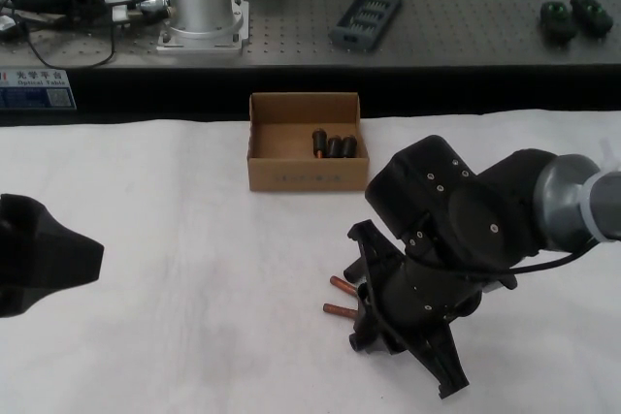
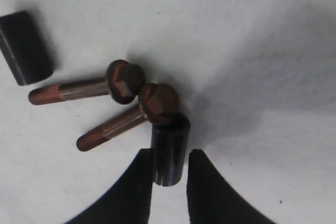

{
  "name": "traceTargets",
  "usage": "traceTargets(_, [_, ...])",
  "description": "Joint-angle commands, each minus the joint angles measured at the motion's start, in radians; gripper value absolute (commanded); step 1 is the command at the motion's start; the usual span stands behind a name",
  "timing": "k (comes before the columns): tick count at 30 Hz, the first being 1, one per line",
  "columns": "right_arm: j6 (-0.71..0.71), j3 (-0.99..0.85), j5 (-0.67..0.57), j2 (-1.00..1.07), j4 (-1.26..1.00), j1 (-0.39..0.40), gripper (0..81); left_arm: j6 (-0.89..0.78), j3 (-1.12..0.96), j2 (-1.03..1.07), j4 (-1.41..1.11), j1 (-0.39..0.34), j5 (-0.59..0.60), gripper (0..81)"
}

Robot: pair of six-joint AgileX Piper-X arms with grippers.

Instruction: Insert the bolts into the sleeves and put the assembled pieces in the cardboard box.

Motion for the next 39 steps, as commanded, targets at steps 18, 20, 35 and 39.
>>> traceTargets(18, [-0.051, -0.002, -0.03, 0.046, -0.062, -0.004, 18.3, 0.107, -0.007, -0.005, 0.0, 0.003, -0.014, 44.3])
traceTargets(20, [-0.075, -0.002, -0.034, 0.051, -0.062, -0.004, 19.9, 0.122, -0.007, -0.005, 0.0, 0.003, -0.014, 44.3])
traceTargets(35, [-0.08, -0.002, -0.072, 0.075, -0.061, -0.004, 28.2, 0.122, -0.007, -0.005, 0.0, 0.003, -0.014, 44.3])
traceTargets(39, [-0.08, -0.002, -0.072, 0.075, -0.023, -0.004, 27.0, 0.122, -0.007, -0.005, 0.0, 0.003, -0.014, 44.3])
